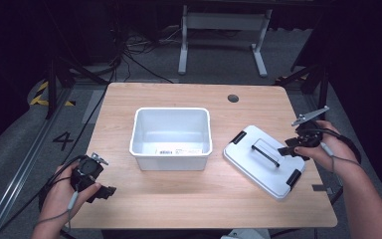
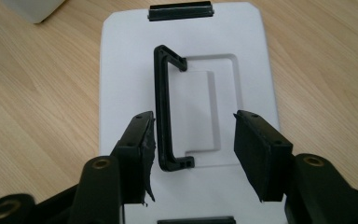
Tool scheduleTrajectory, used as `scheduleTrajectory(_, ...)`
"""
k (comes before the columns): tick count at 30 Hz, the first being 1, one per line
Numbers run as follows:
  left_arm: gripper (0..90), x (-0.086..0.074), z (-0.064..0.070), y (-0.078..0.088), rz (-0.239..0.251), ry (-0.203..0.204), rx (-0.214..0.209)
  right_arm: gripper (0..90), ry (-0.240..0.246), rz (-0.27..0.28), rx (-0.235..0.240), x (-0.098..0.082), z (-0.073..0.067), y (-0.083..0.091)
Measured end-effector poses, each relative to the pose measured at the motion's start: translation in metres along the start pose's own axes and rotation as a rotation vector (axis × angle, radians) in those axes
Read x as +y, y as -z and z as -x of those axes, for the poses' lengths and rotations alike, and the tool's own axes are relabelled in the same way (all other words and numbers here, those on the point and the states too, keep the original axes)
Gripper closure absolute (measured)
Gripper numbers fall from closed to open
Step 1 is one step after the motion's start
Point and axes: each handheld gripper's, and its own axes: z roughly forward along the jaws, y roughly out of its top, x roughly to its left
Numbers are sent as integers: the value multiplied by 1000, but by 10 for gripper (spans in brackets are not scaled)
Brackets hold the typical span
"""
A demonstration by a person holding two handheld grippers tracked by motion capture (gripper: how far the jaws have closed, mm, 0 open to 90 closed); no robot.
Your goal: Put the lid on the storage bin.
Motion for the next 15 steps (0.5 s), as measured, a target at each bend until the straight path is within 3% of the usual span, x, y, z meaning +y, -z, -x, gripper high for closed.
scheduleTrajectory(6,225,-3,-4,1,5,5,1,487,25,-36,4,9,-9,-12)
scheduleTrajectory(9,227,-5,-6,2,2,27,-6,488,46,-58,4,18,-17,-17)
scheduleTrajectory(15,228,-5,-6,1,3,21,-7,495,71,-112,-9,26,-23,-27)
